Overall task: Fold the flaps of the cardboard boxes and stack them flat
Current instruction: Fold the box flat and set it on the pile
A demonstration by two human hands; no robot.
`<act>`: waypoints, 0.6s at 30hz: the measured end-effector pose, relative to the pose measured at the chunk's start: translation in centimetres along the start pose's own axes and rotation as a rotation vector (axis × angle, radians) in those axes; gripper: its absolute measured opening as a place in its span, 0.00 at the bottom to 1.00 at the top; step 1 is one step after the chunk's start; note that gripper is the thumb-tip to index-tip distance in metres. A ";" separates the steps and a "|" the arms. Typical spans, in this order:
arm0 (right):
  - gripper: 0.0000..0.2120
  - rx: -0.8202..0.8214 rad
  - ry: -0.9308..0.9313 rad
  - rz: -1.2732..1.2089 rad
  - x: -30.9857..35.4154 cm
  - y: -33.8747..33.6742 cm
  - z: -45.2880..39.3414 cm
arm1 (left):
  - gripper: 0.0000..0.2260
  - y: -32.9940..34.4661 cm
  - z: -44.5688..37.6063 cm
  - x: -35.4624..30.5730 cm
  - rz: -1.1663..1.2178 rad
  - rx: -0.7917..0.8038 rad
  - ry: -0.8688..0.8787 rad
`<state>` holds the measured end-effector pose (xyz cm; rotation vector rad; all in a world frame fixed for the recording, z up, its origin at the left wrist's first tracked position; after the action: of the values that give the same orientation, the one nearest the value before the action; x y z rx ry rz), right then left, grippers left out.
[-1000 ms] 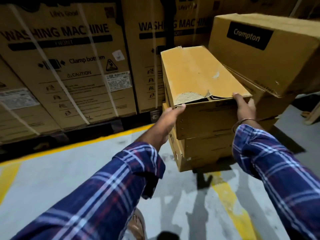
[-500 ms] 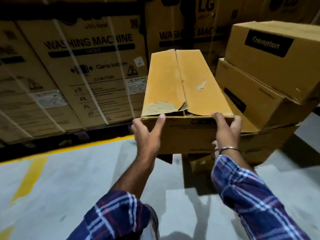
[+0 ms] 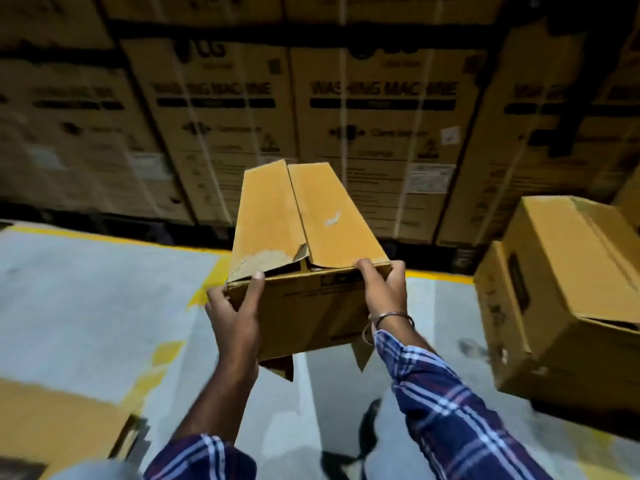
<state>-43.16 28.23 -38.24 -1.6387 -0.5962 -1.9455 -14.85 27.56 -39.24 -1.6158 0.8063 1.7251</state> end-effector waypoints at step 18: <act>0.23 0.225 0.170 0.365 -20.7 8.7 5.4 | 0.28 -11.7 -6.1 15.4 -0.546 -0.194 -0.170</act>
<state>-30.79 27.25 -57.77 -1.3217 -0.4001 -1.6633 -2.58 30.46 -55.16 -1.5947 0.0942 1.5393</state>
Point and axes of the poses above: each hand's wrist, its own z-axis away from the middle knuckle, its own y-axis out of the palm, x = y × z, the point moved 7 cm from there along -z, towards the middle knuckle, and after that the axes turned 13 degrees about -x, right-handed, at the moved point
